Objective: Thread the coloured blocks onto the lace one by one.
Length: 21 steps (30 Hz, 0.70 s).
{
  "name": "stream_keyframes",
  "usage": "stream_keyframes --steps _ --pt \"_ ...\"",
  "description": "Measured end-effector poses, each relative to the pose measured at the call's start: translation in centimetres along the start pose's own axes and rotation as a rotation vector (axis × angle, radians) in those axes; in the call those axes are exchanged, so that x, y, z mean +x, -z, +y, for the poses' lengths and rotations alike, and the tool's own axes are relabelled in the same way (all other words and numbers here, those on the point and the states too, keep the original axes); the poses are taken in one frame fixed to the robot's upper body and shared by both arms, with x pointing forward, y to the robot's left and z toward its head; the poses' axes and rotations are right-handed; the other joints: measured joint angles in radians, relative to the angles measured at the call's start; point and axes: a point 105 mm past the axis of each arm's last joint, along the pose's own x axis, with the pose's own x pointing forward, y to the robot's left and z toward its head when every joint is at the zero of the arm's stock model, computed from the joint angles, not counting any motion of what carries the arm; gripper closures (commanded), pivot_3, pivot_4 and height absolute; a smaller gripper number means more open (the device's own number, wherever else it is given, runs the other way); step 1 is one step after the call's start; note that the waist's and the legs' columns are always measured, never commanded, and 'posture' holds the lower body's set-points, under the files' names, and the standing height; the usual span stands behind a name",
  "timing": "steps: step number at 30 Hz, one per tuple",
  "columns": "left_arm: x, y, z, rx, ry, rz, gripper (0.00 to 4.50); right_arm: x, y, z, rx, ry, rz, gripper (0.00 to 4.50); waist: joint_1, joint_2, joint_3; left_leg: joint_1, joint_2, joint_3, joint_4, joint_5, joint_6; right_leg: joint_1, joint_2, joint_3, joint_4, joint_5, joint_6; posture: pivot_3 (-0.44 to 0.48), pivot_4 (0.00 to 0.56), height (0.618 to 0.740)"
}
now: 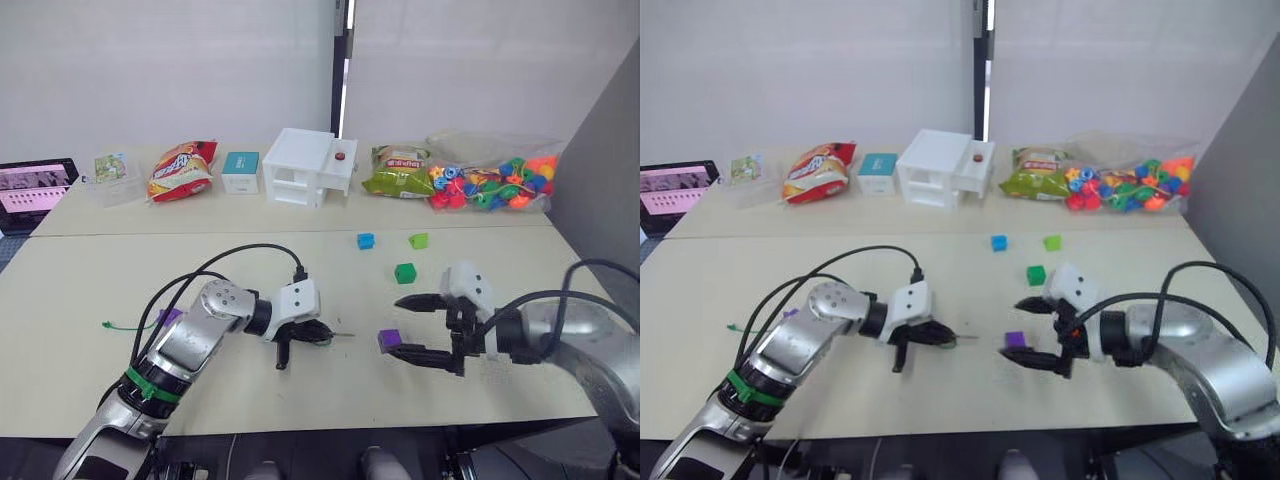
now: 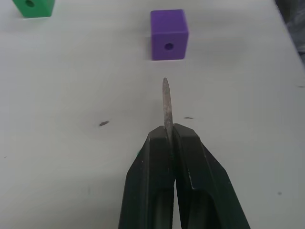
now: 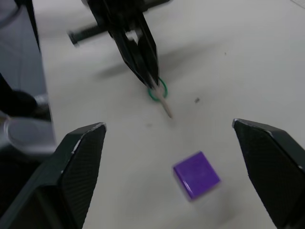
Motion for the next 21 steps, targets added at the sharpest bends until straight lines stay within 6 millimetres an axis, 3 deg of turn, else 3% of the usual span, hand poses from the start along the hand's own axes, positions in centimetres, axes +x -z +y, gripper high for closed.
stream_keyframes --steps 4,10,13,20,21 --pt "-0.6 -0.4 -1.2 -0.054 0.029 0.015 4.5 1.2 2.6 -0.8 -0.174 -0.112 0.098 0.03 0.002 -0.001 0.0 -0.001 0.0 0.0 0.001 0.0 0.0 -0.001 -0.001 0.0 0.0 0.0 0.0 0.0 0.15 0.74" --pt "-0.8 -0.5 -1.6 -0.14 -0.007 0.08 4.5 2.4 3.7 -2.2 -0.305 -0.169 0.124 0.03 0.01 -0.001 0.001 -0.003 -0.001 0.0 0.001 0.0 -0.001 -0.002 -0.001 0.0 0.001 0.0 0.0 0.0 0.15 0.74" --pt "-0.3 -1.2 -1.5 -0.179 -0.014 0.065 4.5 2.9 4.2 -2.6 -0.316 -0.177 0.13 0.84 0.01 -0.001 0.001 -0.004 -0.001 0.0 0.002 0.001 -0.001 -0.003 -0.001 0.0 0.001 0.001 0.001 0.0 0.15 0.74" --pt "0.1 -1.5 -1.6 -0.183 -0.011 0.046 4.5 3.6 4.9 -2.8 -0.266 -0.181 0.097 3.28 0.003 -0.001 0.001 -0.003 -0.001 0.0 0.001 0.001 -0.002 -0.003 -0.001 0.0 0.001 0.001 0.0 0.0 0.15 0.74" --pt "0.1 -1.5 -1.6 -0.179 -0.009 0.044 4.5 3.7 4.9 -2.8 -0.255 -0.179 0.091 3.32 0.003 -0.001 0.001 -0.003 -0.001 0.0 0.001 0.001 -0.002 -0.003 -0.001 0.0 0.001 0.001 0.0 0.0 0.15 0.74"
